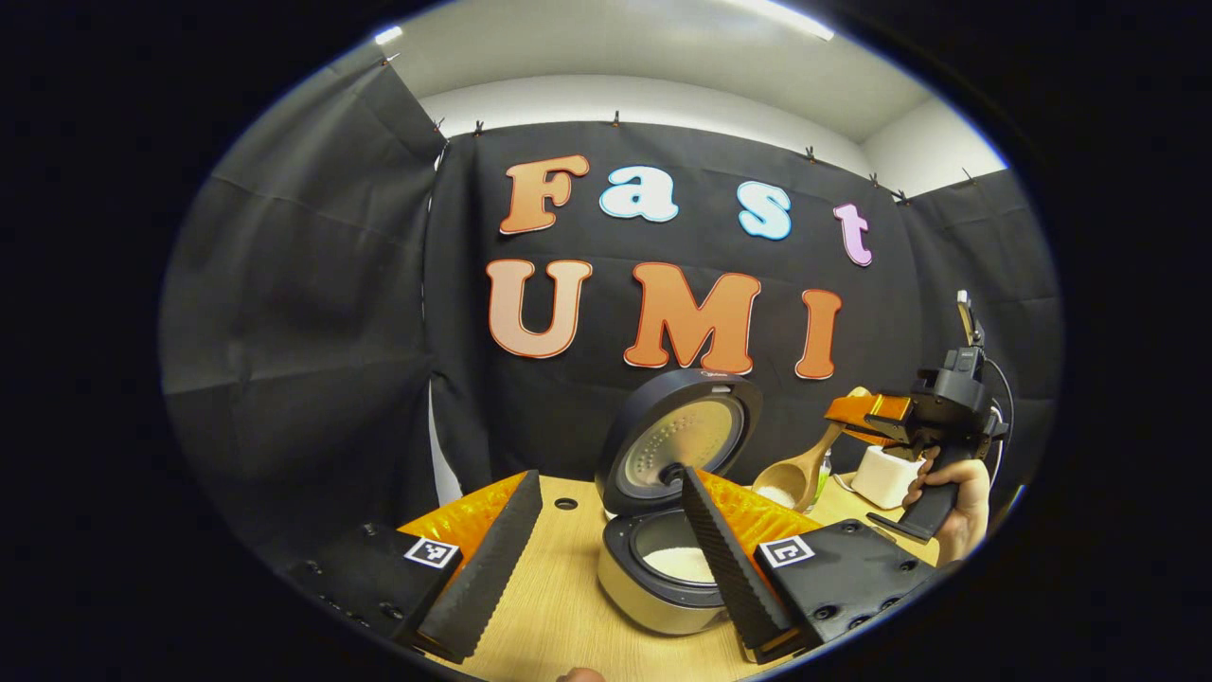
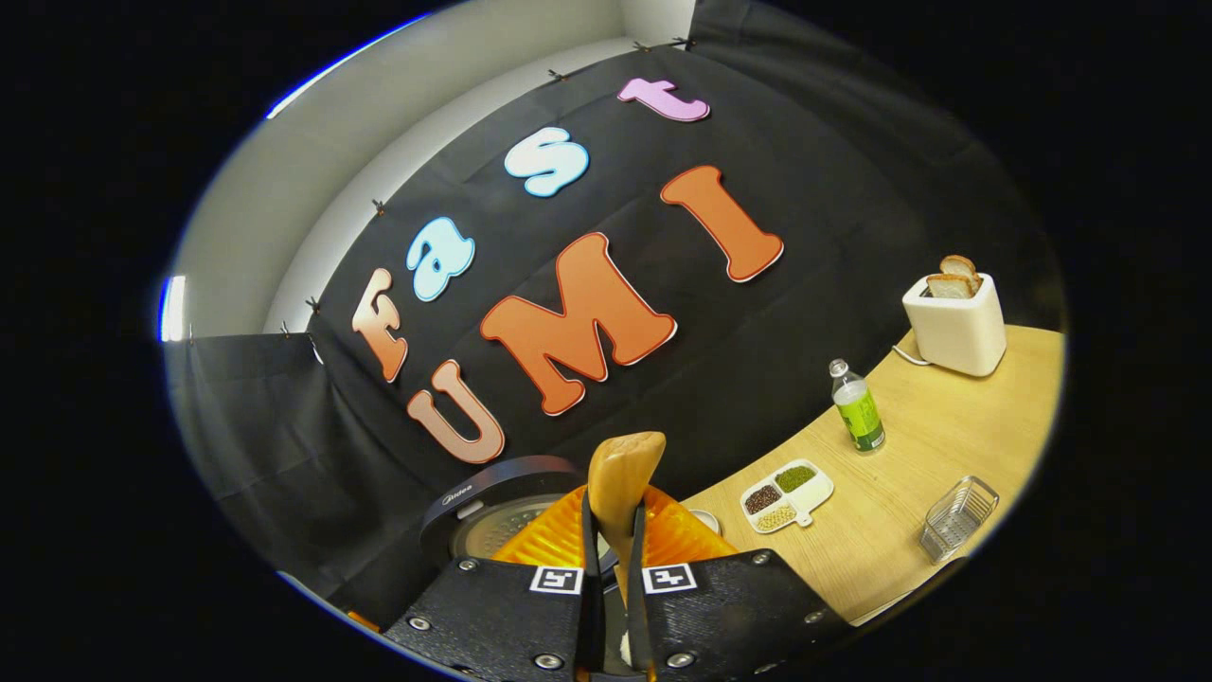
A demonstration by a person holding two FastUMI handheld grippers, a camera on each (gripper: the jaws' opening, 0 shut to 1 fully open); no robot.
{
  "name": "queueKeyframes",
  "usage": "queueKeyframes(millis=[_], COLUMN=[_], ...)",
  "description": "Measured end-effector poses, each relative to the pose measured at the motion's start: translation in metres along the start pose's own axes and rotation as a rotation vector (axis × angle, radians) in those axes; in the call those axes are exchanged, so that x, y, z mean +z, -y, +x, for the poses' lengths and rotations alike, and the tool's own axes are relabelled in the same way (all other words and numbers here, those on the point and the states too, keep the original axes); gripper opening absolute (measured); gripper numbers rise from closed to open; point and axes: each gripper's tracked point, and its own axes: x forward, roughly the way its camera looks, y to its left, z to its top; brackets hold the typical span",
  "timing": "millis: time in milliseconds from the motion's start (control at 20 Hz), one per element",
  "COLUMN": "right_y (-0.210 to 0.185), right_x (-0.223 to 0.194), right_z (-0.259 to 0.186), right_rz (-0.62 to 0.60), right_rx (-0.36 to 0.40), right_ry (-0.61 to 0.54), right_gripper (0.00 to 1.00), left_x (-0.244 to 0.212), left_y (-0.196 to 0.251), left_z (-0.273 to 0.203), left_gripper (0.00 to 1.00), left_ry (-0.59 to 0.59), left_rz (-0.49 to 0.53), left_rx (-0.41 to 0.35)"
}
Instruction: Close the left gripper, press the button to open the rice cooker; take a wooden spoon from the chopstick holder with the right hand, scoop a spoonful of rice and pour it into the rice cooker, then put the wooden spoon back into the chopstick holder.
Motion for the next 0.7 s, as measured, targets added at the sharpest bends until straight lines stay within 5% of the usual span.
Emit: queueKeyframes(millis=[700], right_y=[-0.015], right_x=[0.007], right_z=[-0.007], right_rz=[-0.139], right_rx=[0.025], right_ry=[0.053], right_gripper=[0.09], left_x=[0.006], left_y=[0.0], left_z=[-0.007], left_gripper=[0.99], left_ry=[0.016], left_rz=[0.016], left_rx=[-0.001])
